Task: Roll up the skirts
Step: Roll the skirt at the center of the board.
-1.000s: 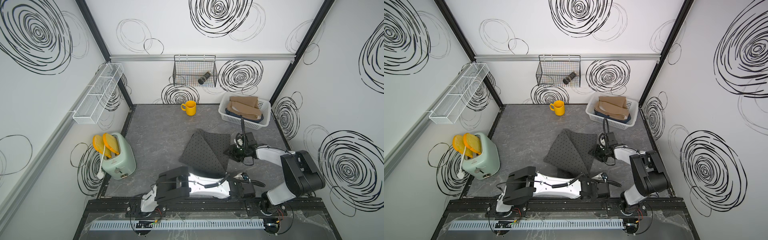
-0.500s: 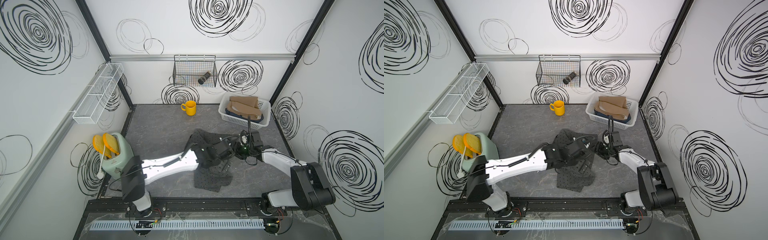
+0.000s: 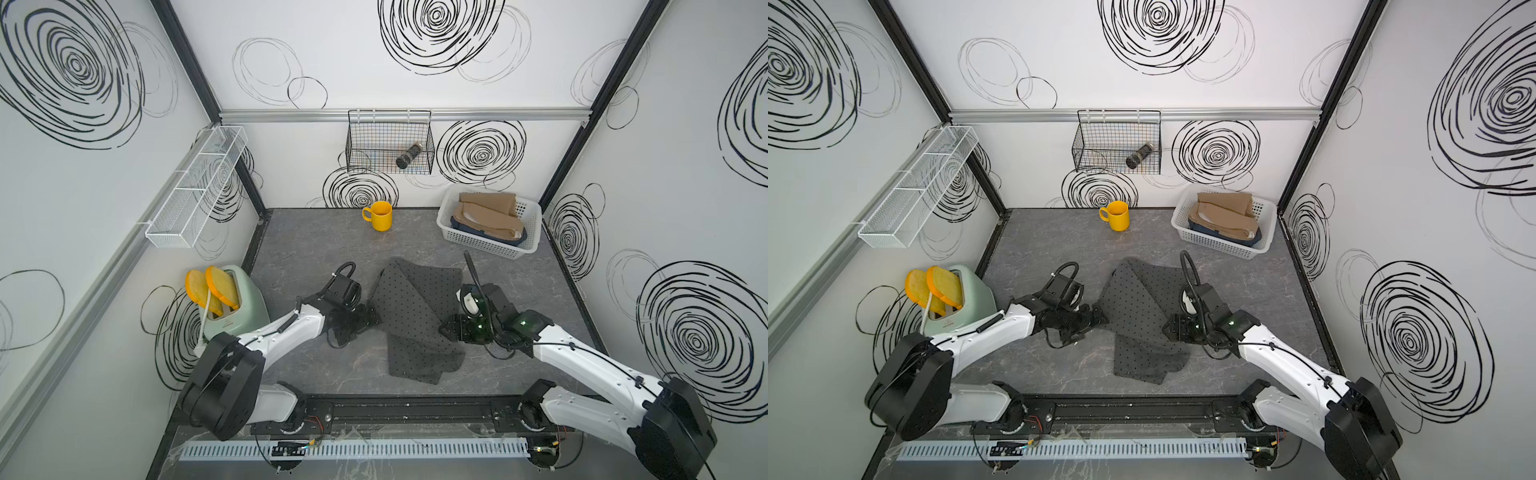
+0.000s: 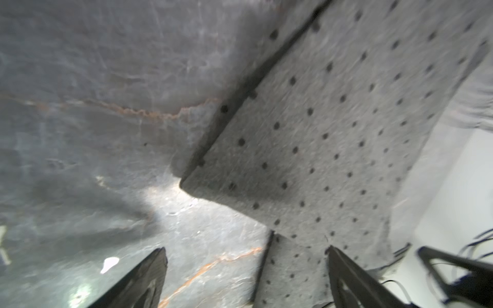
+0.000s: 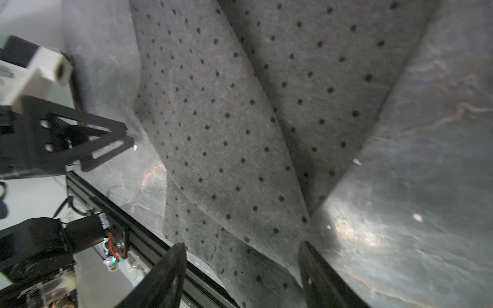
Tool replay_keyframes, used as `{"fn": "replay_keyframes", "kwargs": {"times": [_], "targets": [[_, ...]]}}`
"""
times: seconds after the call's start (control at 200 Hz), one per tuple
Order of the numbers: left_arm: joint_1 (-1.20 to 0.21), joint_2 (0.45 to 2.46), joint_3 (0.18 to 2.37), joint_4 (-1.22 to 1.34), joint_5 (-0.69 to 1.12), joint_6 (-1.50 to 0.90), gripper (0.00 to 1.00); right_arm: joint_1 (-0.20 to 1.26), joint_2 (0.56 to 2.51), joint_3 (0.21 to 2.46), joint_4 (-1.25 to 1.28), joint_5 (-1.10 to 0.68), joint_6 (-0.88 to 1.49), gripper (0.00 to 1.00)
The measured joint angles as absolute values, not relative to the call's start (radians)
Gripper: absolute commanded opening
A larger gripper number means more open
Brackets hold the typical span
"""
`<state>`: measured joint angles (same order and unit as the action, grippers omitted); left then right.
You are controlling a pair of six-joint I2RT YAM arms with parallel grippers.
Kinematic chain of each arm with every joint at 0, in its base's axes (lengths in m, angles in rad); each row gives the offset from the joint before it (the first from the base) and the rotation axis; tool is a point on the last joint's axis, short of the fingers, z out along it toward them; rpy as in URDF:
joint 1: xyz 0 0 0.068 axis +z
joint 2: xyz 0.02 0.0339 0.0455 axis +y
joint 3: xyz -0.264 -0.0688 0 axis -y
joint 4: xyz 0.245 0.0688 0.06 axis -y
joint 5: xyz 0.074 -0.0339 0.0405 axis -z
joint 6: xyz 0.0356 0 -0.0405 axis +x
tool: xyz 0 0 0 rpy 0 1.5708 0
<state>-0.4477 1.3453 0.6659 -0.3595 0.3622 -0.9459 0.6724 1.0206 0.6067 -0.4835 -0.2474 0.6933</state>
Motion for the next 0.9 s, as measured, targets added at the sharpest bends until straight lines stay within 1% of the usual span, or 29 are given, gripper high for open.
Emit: {"fn": "replay_keyframes", "kwargs": {"times": [0.065, 0.11, 0.205, 0.265, 0.34, 0.425, 0.5, 0.525, 0.595, 0.615, 0.63, 0.675, 0.7, 0.725, 0.76, 0.816, 0.856, 0.901], "targets": [[-0.438, 1.347, 0.645, -0.285, 0.389, -0.984, 1.0, 0.7, 0.979, 0.607, -0.546, -0.204, 0.713, 0.7], [-0.434, 1.362, 0.638, -0.241, 0.409, -1.005, 0.98, 0.712, 0.948, 0.606, -0.577, -0.185, 0.726, 0.7], [-0.434, 1.434, 0.638, -0.151, 0.447, -1.037, 0.92, 0.724, 0.883, 0.583, -0.592, -0.182, 0.754, 0.71], [-0.433, 1.478, 0.638, -0.113, 0.467, -1.059, 0.84, 0.727, 0.866, 0.56, -0.593, -0.196, 0.773, 0.71], [-0.429, 1.497, 0.635, -0.068, 0.478, -1.086, 0.68, 0.727, 0.863, 0.526, -0.585, -0.221, 0.796, 0.72], [-0.424, 1.497, 0.62, -0.041, 0.474, -1.11, 0.41, 0.727, 0.867, 0.482, -0.565, -0.258, 0.82, 0.72], [-0.412, 1.496, 0.609, -0.035, 0.466, -1.123, 0.19, 0.727, 0.888, 0.459, -0.54, -0.294, 0.844, 0.72], [-0.407, 1.496, 0.608, -0.036, 0.464, -1.121, 0.13, 0.727, 0.899, 0.457, -0.533, -0.307, 0.852, 0.72], [-0.392, 1.487, 0.611, -0.043, 0.453, -1.122, 0.05, 0.73, 0.929, 0.455, -0.516, -0.335, 0.876, 0.71], [-0.388, 1.482, 0.612, -0.048, 0.451, -1.123, 0.05, 0.733, 0.935, 0.455, -0.51, -0.341, 0.884, 0.71], [-0.385, 1.478, 0.614, -0.054, 0.447, -1.118, 0.0, 0.735, 0.938, 0.454, -0.506, -0.345, 0.887, 0.7], [-0.379, 1.465, 0.622, -0.07, 0.439, -1.114, 0.0, 0.744, 0.938, 0.447, -0.491, -0.354, 0.901, 0.69], [-0.376, 1.457, 0.63, -0.083, 0.433, -1.108, 0.0, 0.749, 0.936, 0.44, -0.482, -0.357, 0.908, 0.67], [-0.375, 1.451, 0.638, -0.093, 0.428, -1.106, 0.0, 0.754, 0.932, 0.433, -0.472, -0.36, 0.915, 0.61], [-0.375, 1.441, 0.657, -0.113, 0.421, -1.099, 0.0, 0.76, 0.927, 0.419, -0.454, -0.366, 0.929, 0.46], [-0.375, 1.426, 0.692, -0.139, 0.409, -1.084, 0.0, 0.763, 0.924, 0.401, -0.429, -0.377, 0.94, 0.27], [-0.375, 1.415, 0.724, -0.162, 0.399, -1.072, 0.0, 0.764, 0.925, 0.394, -0.416, -0.382, 0.946, 0.16], [-0.374, 1.405, 0.764, -0.191, 0.386, -1.058, 0.0, 0.766, 0.931, 0.393, -0.404, -0.389, 0.956, 0.09]]}}
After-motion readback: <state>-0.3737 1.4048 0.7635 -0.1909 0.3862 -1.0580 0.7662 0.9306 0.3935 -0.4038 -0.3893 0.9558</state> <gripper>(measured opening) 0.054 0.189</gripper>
